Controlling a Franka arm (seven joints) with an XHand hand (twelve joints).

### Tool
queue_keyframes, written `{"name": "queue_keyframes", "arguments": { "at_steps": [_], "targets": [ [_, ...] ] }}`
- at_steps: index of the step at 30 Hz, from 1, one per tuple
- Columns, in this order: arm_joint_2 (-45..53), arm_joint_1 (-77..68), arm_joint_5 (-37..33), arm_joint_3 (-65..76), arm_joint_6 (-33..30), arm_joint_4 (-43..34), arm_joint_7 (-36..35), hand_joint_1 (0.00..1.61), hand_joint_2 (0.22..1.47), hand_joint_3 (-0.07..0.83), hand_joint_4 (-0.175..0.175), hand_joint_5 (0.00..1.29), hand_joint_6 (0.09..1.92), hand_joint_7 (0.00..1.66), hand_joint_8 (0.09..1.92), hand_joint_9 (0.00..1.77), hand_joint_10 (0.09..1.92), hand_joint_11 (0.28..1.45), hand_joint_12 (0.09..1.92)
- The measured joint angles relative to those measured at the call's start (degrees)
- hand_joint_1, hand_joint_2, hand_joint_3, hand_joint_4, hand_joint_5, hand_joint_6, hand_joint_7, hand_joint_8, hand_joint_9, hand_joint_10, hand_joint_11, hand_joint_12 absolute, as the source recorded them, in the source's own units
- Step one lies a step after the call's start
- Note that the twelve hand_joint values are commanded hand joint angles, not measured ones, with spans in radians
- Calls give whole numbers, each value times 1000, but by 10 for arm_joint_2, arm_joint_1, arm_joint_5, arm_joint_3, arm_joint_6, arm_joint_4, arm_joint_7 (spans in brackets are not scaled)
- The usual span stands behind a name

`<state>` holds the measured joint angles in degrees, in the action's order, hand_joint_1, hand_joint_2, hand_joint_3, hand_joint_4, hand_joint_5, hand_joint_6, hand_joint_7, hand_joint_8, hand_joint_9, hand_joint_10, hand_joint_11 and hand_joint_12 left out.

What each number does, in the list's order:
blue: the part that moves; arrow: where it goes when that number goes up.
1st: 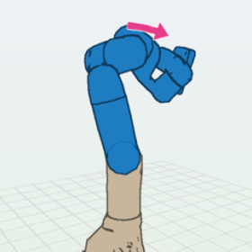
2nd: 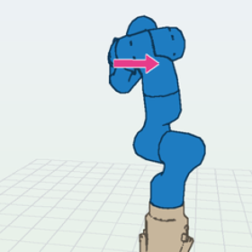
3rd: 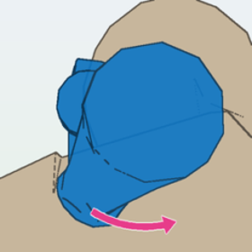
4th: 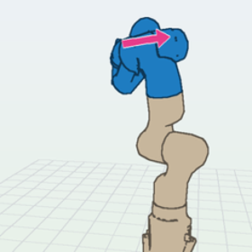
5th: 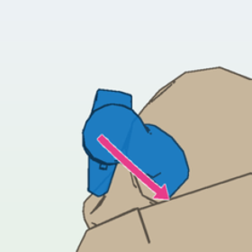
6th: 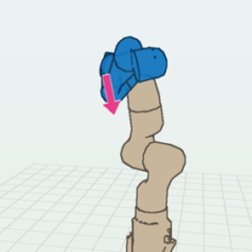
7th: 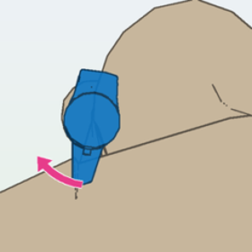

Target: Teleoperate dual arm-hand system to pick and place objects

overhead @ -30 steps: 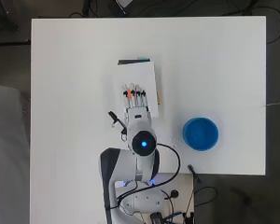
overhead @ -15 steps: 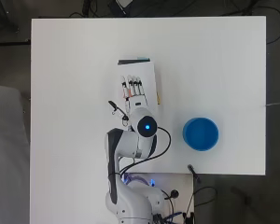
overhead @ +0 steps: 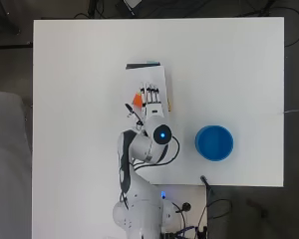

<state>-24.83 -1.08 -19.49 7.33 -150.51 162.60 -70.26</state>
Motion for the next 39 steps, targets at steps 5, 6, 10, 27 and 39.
{"name": "queue_keyframes", "arguments": {
  "at_steps": [5, 6, 10, 27, 39],
  "targets": [
    [110, -2, -11, 4, 59, -100, 2, 304, 985, 8, 34, 196, 87, 274, 87, 434, 87, 545, 87],
    [127, -3, -17, 2, 69, -115, -8, 305, 986, 7, 35, 206, 87, 279, 87, 426, 87, 531, 87],
    [154, -5, -20, -1, 103, -136, -66, 314, 987, 4, 14, 251, 87, 310, 87, 423, 87, 498, 87],
    [106, 12, -47, 76, 175, -83, -192, 1131, 1336, 19, -167, 540, 1440, 666, 1802, 980, 1916, 712, 1805],
    [-31, 38, 94, 80, 292, -243, -120, 945, 1327, 3, 40, 574, 1524, 679, 1901, 1016, 1920, 798, 1904]
  ]
}}
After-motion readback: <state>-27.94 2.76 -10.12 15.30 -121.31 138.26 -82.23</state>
